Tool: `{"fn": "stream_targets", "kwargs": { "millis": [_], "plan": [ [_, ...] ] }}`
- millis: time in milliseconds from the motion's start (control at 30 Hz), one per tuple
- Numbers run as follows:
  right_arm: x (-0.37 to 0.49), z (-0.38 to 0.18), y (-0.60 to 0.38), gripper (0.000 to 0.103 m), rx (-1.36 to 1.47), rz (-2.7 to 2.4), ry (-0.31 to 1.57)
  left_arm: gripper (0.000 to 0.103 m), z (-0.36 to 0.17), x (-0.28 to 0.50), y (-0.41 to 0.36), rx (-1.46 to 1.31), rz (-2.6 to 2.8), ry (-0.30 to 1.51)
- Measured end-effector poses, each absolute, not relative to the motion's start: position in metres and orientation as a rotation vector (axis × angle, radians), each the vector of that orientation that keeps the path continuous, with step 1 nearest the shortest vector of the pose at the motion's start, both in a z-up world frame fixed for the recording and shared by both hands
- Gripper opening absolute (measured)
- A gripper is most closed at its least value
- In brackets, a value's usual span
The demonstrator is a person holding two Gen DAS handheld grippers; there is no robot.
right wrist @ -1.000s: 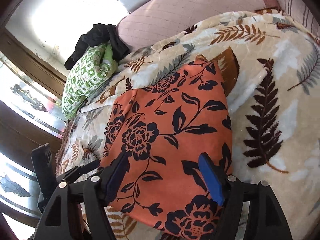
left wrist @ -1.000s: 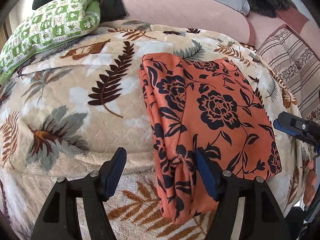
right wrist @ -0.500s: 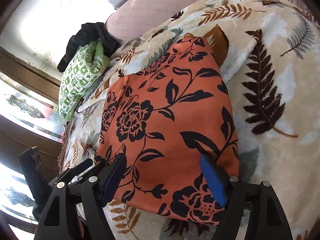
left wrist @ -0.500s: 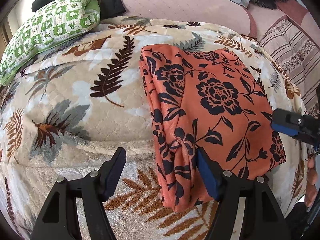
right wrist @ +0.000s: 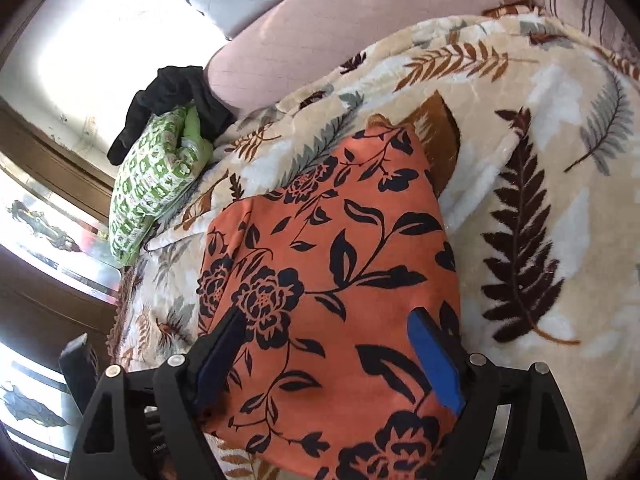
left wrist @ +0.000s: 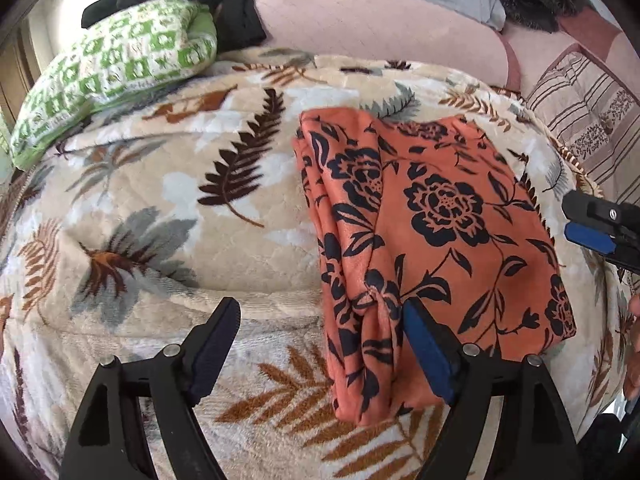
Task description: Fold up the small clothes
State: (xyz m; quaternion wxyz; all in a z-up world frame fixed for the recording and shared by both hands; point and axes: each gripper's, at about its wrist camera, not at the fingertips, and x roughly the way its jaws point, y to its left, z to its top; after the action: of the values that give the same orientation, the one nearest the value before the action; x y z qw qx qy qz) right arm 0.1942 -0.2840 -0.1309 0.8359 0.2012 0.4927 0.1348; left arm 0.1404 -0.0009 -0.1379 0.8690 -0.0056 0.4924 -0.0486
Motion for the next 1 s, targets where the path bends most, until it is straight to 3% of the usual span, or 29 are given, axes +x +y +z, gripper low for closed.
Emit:
{"fn": "stream_targets", "kwargs": {
  "millis": [100, 200, 533, 1000],
  "plan": [
    [0.15, -0.1, -0.276, 0.089, 0.327, 0.257, 0.964, 0.097, -0.11, 0.108, -0.01, 0.035, -0.024, 0.947],
    [0.101, -0.083, -0.269, 0.103, 0.222, 0.21, 0.885, 0.098, -0.09, 0.079, -0.019, 0.052, 0.023, 0.89],
    [0.006, -0.08, -0.254, 0.103, 0.06, 0.075, 0.928, 0.098, -0.056, 0.016, -0.026, -0.022, -0.026, 0.845],
    [-0.011, -0.056, -0.245, 0.103, 0.001, 0.073, 0.885, 0.098, -0.037, 0.002, -0.041, 0.011, -0.024, 0.832]
  ]
}}
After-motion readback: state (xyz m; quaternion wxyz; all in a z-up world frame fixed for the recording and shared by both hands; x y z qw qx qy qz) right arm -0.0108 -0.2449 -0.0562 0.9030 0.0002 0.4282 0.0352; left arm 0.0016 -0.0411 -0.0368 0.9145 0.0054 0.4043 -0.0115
